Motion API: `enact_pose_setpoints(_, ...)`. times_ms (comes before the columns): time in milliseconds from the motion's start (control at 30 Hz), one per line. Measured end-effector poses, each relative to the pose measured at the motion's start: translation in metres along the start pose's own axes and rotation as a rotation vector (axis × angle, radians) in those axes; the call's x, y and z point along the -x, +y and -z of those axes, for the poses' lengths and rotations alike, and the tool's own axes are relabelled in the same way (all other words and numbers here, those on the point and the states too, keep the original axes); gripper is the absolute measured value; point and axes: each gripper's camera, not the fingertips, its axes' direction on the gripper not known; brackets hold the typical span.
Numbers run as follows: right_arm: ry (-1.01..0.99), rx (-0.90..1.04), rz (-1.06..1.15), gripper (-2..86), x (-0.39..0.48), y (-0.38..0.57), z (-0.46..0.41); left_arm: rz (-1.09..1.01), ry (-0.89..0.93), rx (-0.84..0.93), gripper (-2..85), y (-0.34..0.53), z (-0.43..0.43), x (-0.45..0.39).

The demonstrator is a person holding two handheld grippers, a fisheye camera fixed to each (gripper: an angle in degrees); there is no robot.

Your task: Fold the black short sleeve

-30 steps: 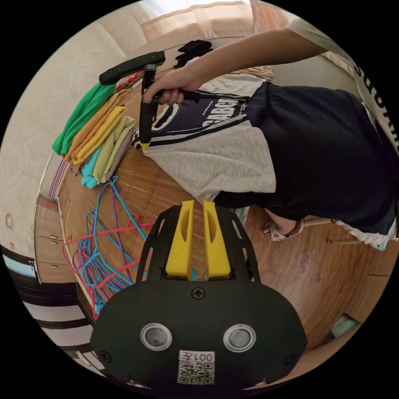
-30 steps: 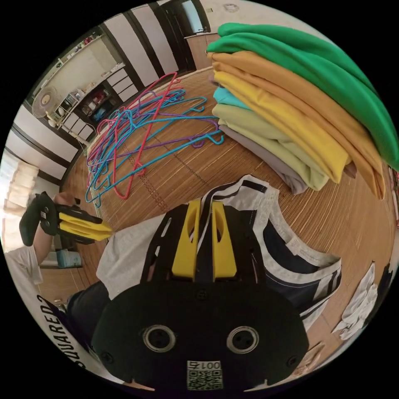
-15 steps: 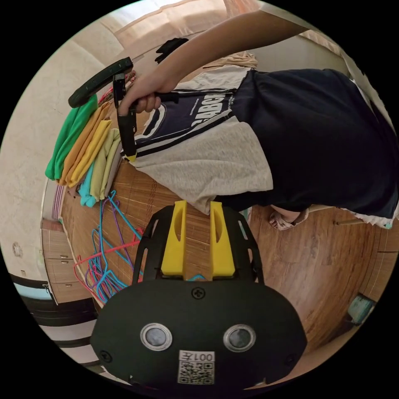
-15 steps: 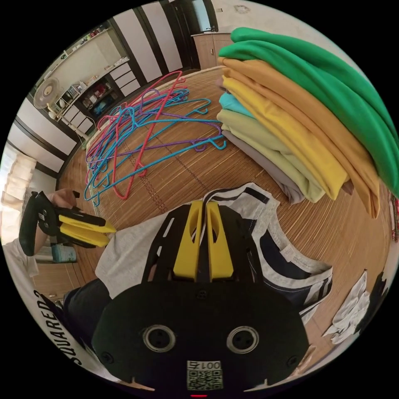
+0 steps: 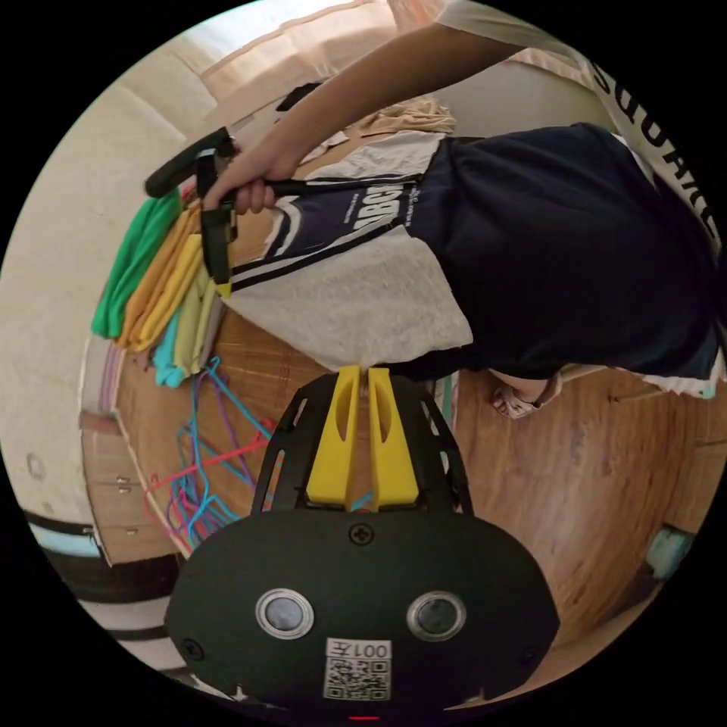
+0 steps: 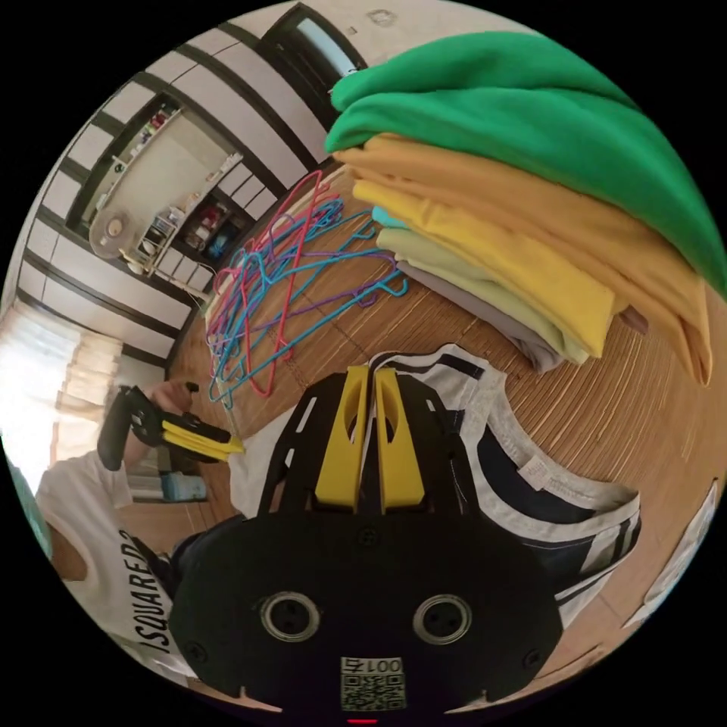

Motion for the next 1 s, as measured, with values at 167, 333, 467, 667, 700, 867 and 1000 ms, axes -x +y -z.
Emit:
enact_pose_setpoints(167,0.026,0.001,-0.015,1.4,-0.010,0.015,-0.008,0.199,-0.164,0.020,-0.9,0.003,0.018,-0.052)
enact_pose_setpoints(333,0.143,0.022,0.055,1.9,0.007,0.024,-0.021,0.352,-0.240,0.125,-0.8,-0.005,0.008,-0.095)
enact_pose_setpoints(467,0.211,0.051,0.085,3.4,0.024,0.029,-0.013,0.473,-0.284,0.077,0.7,-0.006,0.026,-0.098)
enact_pose_setpoints(667,0.244,0.067,0.090,7.0,0.036,0.050,-0.004,0.262,-0.223,0.054,4.0,-0.032,0.033,-0.100)
enact_pose_setpoints(700,0.239,0.071,0.090,7.3,0.037,0.052,-0.006,0.228,-0.213,0.059,4.0,-0.036,0.032,-0.102)
enact_pose_setpoints(867,0.269,0.098,0.130,5.7,0.056,0.063,-0.038,0.059,-0.228,0.130,1.3,-0.066,0.021,-0.127)
enact_pose_setpoints(1000,0.326,0.091,0.158,5.5,0.072,0.064,-0.050,-0.010,-0.271,0.219,-1.0,-0.084,0.022,-0.151)
